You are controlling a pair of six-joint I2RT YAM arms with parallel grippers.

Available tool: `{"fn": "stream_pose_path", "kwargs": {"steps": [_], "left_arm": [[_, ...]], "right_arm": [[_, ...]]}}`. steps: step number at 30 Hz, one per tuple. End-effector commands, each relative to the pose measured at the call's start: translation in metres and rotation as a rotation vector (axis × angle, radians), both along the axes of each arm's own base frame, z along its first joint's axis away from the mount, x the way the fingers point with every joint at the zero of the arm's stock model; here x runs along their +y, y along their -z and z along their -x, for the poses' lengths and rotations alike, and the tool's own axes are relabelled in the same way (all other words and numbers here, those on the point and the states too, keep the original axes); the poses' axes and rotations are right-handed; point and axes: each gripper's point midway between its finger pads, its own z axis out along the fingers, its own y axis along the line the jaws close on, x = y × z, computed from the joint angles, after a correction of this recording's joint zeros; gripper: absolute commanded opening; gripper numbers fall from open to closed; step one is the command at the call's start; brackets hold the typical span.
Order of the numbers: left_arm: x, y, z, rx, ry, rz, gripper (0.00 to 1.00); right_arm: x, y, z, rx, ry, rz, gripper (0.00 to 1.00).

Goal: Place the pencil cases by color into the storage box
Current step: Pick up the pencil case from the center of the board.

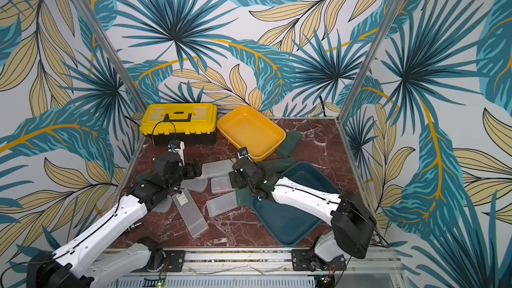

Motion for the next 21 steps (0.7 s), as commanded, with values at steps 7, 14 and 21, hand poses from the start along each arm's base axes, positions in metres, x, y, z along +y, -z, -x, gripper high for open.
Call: {"fn": "stream_pose_path", "kwargs": {"steps": [7, 14, 21], "left_arm": [[-0.001, 0.011, 0.002, 0.009, 0.013, 0.134, 0.87], [-0.002, 0.017, -0.004, 0.034, 0.009, 0.124, 0.87], [-0.003, 0.018, -0.008, 0.030, 0.011, 0.119, 0.87]], "right_arm": [[0.002, 0.015, 0.003, 0.079, 0.007, 0.071, 0.99], [0.005, 0.038, 0.006, 0.150, 0.001, 0.117, 0.99], [0.007, 0.055, 0.012, 0.208, -0.018, 0.139, 0.99]]}}
